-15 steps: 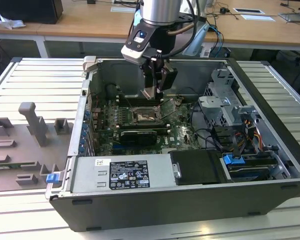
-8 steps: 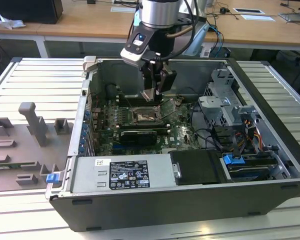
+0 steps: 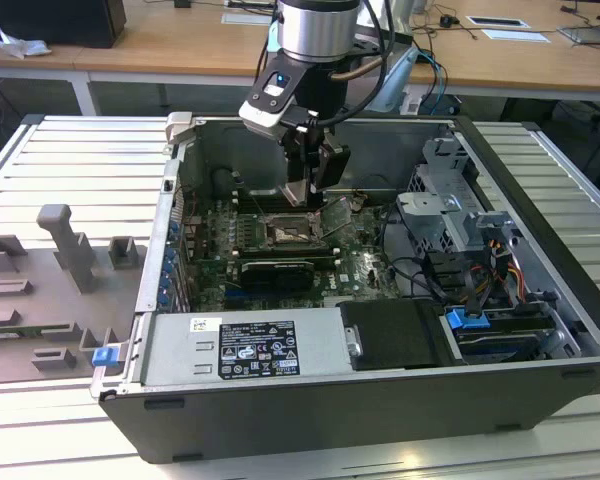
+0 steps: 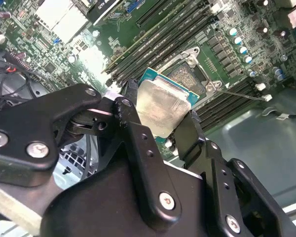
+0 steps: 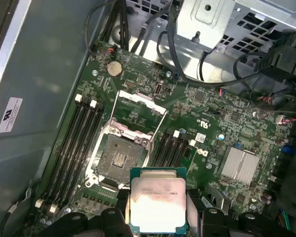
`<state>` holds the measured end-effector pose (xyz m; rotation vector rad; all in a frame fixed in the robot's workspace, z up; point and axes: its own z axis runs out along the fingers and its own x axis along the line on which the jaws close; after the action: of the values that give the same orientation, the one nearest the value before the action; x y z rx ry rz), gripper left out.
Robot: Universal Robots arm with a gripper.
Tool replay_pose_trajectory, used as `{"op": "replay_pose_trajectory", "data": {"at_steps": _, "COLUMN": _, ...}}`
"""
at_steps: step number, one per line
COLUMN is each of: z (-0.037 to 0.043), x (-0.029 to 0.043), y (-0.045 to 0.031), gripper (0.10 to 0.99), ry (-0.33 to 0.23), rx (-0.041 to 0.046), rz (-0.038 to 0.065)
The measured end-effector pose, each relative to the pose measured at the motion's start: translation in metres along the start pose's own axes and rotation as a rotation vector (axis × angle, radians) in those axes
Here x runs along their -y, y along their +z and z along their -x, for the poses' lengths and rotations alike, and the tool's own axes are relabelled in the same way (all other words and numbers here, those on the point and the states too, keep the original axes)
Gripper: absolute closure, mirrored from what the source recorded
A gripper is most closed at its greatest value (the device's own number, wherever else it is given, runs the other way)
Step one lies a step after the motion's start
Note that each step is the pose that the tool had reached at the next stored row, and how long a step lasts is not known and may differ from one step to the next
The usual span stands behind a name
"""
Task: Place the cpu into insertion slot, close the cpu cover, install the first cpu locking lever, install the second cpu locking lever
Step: 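Place the cpu into insertion slot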
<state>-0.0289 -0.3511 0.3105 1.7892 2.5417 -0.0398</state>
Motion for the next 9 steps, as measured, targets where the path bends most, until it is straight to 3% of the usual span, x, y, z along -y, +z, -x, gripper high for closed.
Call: {"op": "replay_pose_trajectory", "data": {"at_steps": 9, "z": -0.0001, "x": 0.0000, "y": 0.0037, "gripper": 0.545, "ry": 0.183, "rx": -0.0004, "rz": -0.008}}
